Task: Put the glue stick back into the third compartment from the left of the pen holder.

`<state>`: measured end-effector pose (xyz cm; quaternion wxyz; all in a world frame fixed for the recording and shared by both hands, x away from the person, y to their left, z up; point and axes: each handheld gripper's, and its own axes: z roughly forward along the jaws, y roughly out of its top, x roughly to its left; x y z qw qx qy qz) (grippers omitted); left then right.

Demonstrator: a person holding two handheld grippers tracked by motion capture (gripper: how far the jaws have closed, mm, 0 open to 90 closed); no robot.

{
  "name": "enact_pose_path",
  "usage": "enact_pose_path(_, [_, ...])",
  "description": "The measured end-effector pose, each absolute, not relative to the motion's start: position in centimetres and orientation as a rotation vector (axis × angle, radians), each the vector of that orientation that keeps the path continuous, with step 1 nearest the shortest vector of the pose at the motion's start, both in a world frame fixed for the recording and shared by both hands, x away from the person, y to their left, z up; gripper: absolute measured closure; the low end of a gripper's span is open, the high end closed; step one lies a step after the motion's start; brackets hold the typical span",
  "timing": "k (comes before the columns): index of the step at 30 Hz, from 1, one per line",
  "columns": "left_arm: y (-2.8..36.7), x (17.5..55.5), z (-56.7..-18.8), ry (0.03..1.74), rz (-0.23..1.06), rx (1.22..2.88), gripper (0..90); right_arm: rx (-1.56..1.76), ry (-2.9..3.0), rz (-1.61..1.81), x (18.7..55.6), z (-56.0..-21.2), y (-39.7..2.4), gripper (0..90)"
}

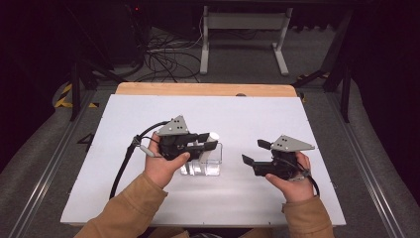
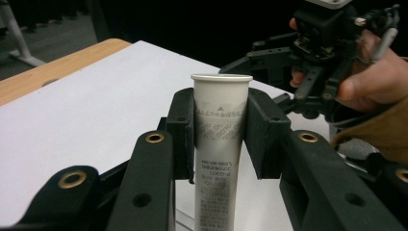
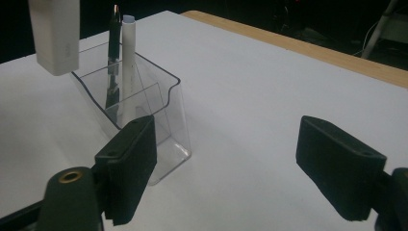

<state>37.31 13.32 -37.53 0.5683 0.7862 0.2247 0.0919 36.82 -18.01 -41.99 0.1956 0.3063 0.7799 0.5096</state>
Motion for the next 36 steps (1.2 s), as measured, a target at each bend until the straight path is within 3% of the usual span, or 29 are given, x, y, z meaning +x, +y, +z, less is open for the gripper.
enact_pose_path(21, [10.6, 39.4, -39.7, 0.695, 0.247, 1.787, 67.0, 0.883, 2.179, 1.438, 37.0, -42.0, -18.1, 21.5])
enact_pose_path(36, [10.5, 39.5, -40.7, 0.69, 0.265, 1.821, 66.7, 0.881, 2.176, 1.436, 36.9, -42.0, -18.2, 21.3])
